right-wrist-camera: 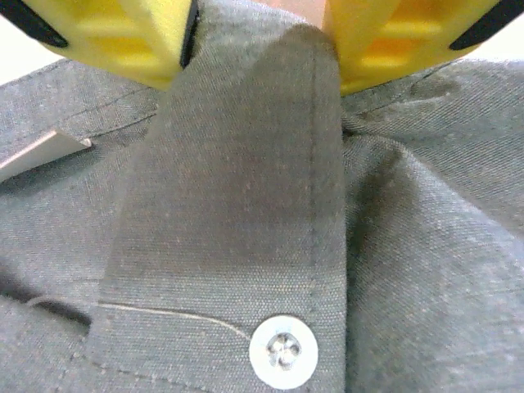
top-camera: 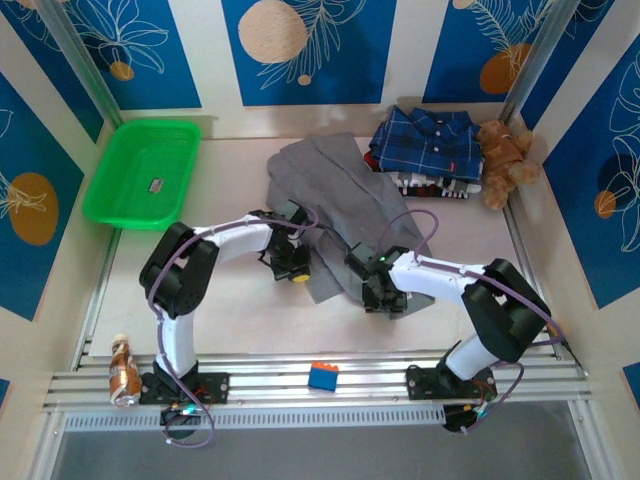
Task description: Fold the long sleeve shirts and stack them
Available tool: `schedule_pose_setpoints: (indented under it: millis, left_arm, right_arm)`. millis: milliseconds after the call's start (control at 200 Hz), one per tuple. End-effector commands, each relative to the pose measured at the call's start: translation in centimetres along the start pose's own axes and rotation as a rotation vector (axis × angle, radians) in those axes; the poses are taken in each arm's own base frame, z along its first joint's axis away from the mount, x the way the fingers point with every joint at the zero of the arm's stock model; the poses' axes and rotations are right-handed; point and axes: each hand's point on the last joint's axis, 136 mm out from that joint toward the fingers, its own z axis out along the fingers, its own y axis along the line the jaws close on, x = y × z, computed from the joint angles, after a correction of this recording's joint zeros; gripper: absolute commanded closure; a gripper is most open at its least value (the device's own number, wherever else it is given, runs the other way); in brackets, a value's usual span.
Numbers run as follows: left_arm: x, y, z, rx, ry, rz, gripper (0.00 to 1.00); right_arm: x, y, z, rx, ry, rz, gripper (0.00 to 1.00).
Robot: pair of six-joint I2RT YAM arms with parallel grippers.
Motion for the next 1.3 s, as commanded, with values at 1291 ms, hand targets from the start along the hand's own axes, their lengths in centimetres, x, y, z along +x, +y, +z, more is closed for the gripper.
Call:
schedule_pose_setpoints:
  millis: [1291]
  left_arm:
    - [-1.1, -8.8, -74.3, 0.640, -1.878, 0.400, 1.00]
  right_arm:
    - [1.5, 22.2, -38.2, -1.349, -0.152, -0.787, 0.92]
